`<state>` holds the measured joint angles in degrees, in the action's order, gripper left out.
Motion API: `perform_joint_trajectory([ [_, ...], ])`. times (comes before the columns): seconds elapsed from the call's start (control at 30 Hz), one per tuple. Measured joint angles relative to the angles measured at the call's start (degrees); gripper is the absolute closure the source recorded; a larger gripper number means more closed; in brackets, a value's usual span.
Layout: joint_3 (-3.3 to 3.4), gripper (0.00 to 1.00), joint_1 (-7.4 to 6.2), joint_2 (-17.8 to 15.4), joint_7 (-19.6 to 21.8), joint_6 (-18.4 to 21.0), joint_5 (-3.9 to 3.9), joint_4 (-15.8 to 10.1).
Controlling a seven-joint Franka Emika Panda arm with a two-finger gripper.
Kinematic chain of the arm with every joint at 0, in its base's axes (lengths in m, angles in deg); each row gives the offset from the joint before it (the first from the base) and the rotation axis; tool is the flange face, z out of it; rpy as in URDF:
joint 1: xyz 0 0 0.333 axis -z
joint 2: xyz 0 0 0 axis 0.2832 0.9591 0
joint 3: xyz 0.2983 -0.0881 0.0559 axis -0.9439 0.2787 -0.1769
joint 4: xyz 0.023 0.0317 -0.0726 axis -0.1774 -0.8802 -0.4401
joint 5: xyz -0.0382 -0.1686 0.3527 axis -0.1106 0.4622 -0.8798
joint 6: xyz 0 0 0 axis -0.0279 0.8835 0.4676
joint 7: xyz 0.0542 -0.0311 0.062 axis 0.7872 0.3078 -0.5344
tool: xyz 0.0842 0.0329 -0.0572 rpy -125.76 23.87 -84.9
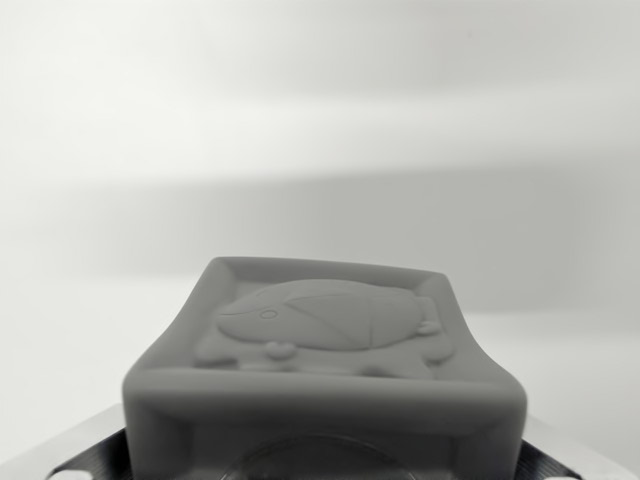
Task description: Destack cube
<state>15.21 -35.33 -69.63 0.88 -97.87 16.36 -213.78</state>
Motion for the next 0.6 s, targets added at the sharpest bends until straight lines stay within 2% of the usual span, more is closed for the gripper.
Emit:
perform_joint_trajectory([
  [0.17, 0.46, 1.0, -0.27, 2.03, 0.92, -1.91, 1.28, 0.2],
  [0.33, 1.3, 1.0, -0.81, 4.66, 1.95, -4.11, 2.68, 0.51],
  [0.6, 2.67, 1.0, -1.84, 7.83, 3.09, -6.69, 4.18, 1.15],
])
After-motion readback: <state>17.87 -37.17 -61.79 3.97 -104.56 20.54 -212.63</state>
